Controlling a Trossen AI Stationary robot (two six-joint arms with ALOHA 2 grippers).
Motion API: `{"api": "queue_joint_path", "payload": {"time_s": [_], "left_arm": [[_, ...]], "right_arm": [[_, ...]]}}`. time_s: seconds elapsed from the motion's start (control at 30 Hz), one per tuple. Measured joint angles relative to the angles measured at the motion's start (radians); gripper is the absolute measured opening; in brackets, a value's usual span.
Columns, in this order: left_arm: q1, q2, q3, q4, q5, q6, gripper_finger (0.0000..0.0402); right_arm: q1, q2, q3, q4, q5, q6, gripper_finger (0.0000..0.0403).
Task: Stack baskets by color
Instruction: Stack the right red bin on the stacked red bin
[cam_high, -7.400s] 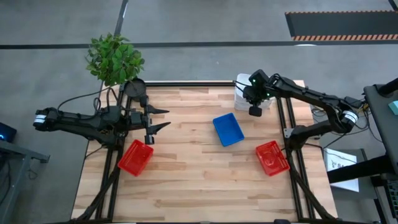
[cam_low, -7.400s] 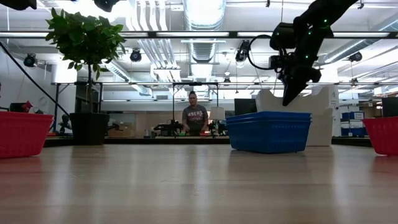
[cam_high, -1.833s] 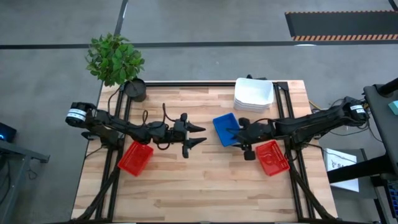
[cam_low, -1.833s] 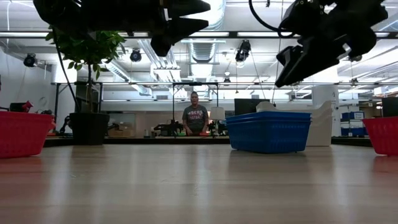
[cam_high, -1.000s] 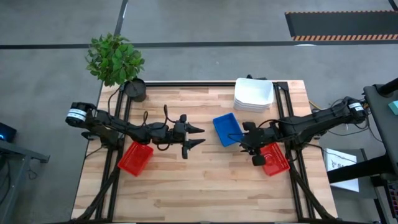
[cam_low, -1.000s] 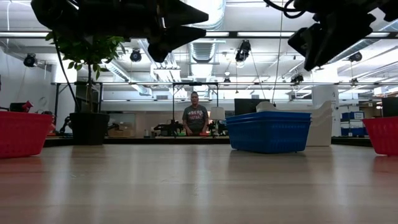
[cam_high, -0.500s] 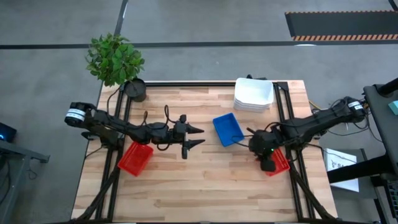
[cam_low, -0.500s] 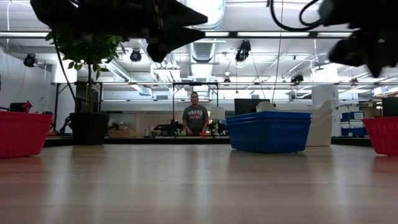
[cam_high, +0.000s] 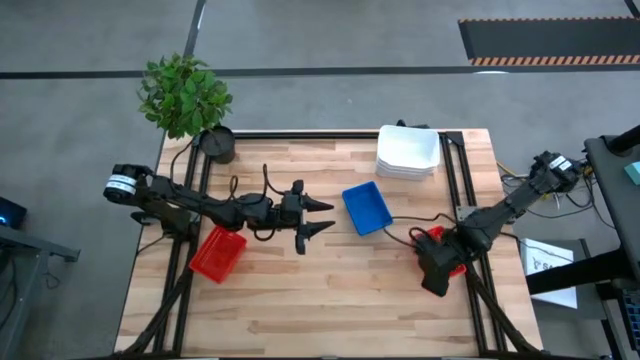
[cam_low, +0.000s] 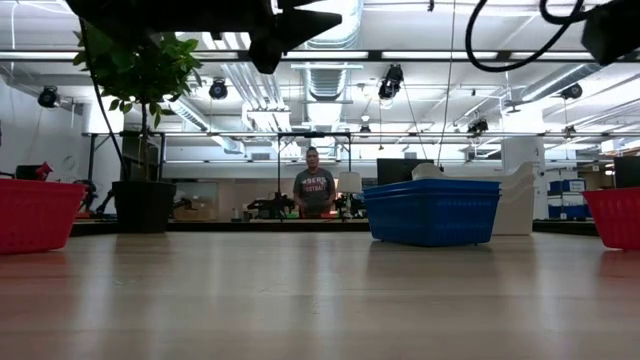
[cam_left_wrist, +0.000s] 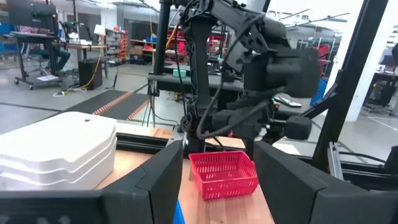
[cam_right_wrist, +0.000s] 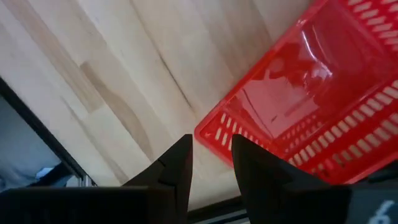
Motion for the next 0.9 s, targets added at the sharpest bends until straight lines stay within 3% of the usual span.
{"api": "queue_joint_path", "payload": {"time_s": [0.2, 0.67, 0.9], "left_arm": [[0.0, 0.0, -0.002, 0.007, 0.0, 0.0, 0.0182], [0.0, 0.0, -0.002, 0.006, 0.0, 0.026, 0.0182], [0.0, 0.0, -0.003, 0.006, 0.0, 0.027, 0.0182]], "right_arm": [[0.035, 0.078, 0.012, 0.002, 0.05, 0.061, 0.0102], [0.033, 0.227, 0.014, 0.003, 0.136, 0.067, 0.0141], [0.029, 0.286, 0.015, 0.013, 0.196, 0.028, 0.0106]]}}
